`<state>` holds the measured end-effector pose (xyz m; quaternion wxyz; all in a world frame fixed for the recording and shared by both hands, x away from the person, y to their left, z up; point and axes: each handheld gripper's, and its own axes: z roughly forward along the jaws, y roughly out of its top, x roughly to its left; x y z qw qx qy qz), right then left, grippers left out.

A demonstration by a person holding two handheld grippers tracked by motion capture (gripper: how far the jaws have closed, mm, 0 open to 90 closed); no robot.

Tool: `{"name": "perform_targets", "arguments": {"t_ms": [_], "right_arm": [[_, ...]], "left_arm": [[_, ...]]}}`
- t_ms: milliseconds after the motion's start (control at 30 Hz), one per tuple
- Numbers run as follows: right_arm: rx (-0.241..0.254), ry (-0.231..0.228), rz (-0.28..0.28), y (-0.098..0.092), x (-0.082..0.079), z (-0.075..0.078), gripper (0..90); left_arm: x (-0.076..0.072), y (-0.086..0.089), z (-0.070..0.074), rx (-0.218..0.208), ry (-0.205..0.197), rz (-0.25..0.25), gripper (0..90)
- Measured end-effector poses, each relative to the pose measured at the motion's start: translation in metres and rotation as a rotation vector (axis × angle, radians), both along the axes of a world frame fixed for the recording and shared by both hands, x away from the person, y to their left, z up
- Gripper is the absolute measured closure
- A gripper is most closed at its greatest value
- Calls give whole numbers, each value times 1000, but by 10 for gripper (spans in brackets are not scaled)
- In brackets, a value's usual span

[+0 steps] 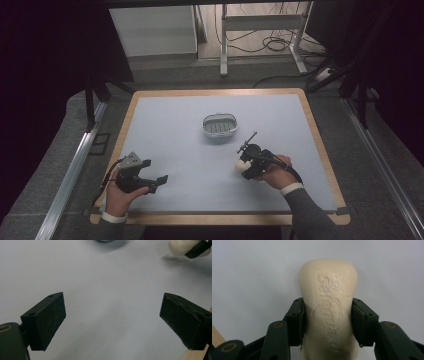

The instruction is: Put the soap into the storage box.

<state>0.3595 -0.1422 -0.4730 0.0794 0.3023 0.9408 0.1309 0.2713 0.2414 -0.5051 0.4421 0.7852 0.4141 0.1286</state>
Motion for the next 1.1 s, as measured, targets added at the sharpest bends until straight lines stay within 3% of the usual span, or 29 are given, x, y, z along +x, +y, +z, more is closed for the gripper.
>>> {"name": "perform_targets", "arguments": {"t_ms": [333, 833, 967, 1100], "right_arm": [[23, -16, 13, -3, 6, 13, 492], [23, -71, 65, 10, 27, 29, 492], [21, -78, 80, 11, 31, 32, 492], [42, -92, 79, 11, 34, 39, 492]], "left_arm": [[1, -1, -1, 5, 5, -2, 70], [1, -2, -2, 10, 15, -10, 69], [1, -3, -2, -12, 17, -22, 69], [2, -4, -4, 14, 15, -7, 69]]}}
